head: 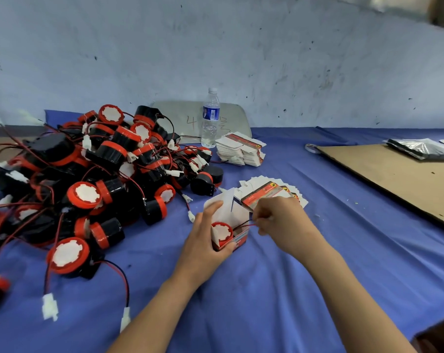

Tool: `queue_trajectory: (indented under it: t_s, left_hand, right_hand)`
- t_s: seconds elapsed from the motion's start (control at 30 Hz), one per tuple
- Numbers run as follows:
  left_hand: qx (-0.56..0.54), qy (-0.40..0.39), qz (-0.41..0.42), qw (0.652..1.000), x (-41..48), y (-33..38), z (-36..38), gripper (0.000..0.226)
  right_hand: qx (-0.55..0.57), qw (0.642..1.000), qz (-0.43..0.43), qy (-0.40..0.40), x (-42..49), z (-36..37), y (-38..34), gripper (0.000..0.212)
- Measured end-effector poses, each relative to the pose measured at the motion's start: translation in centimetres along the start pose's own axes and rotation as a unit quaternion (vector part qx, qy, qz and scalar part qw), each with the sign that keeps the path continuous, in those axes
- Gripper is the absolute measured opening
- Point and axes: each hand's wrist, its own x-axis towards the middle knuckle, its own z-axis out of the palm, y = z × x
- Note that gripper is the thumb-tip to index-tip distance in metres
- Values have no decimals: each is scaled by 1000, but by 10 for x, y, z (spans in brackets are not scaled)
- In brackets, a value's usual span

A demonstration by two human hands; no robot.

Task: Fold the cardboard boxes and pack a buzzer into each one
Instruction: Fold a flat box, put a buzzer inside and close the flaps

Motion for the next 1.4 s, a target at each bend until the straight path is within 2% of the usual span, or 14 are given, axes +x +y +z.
queue_trajectory:
  t_s: [0.07, 0.23, 0.43, 0.57, 0.67, 0.77, 0.87, 1.07, 1.17, 1.3, 1.4]
  left_hand:
    - [-4, -1, -3, 1000, 0, 2, 0, 76]
    - [-2, -11, -9, 1000, 0, 0, 1, 86]
    - [2, -14, -25, 1000, 0, -2, 3, 88]
    - [2, -8, -23, 1000, 1, -1, 4, 87]
    - [8, -5, -16, 1000, 2, 0, 5, 82]
    - [16, -8, -13, 1000, 1, 0, 6, 82]
    - [24, -9, -6, 1000, -1, -2, 6, 81]
    - [105, 7, 8, 994, -2, -1, 3, 69]
    - [133, 13, 5, 991, -4, 8, 4, 67]
    - [300, 1, 31, 953, -8, 17, 7, 62]
    - [365, -34, -9, 930, -8, 19, 7, 51]
  right_hand:
    - [22, 999, -33, 28, 1, 8, -5, 22]
    - [-6, 995, -99, 12, 12, 28, -11, 24]
    - [-88, 990, -110, -5, 28, 41, -11, 29]
    - [-160, 983, -84, -19, 32, 53, -7, 31]
    - [-177, 981, -81, 7, 26, 60, -5, 28]
    - [-235, 963, -118, 57, 22, 63, -3, 28]
    - [-253, 958, -121, 57, 18, 62, -1, 28]
    - [-202, 979, -32, 16, 7, 57, 2, 25]
    - [-206, 978, -30, -33, 3, 58, 4, 25]
    - [-203, 973, -36, -100, 8, 52, 2, 33]
    - [-198, 968, -65, -140, 10, 45, 2, 39]
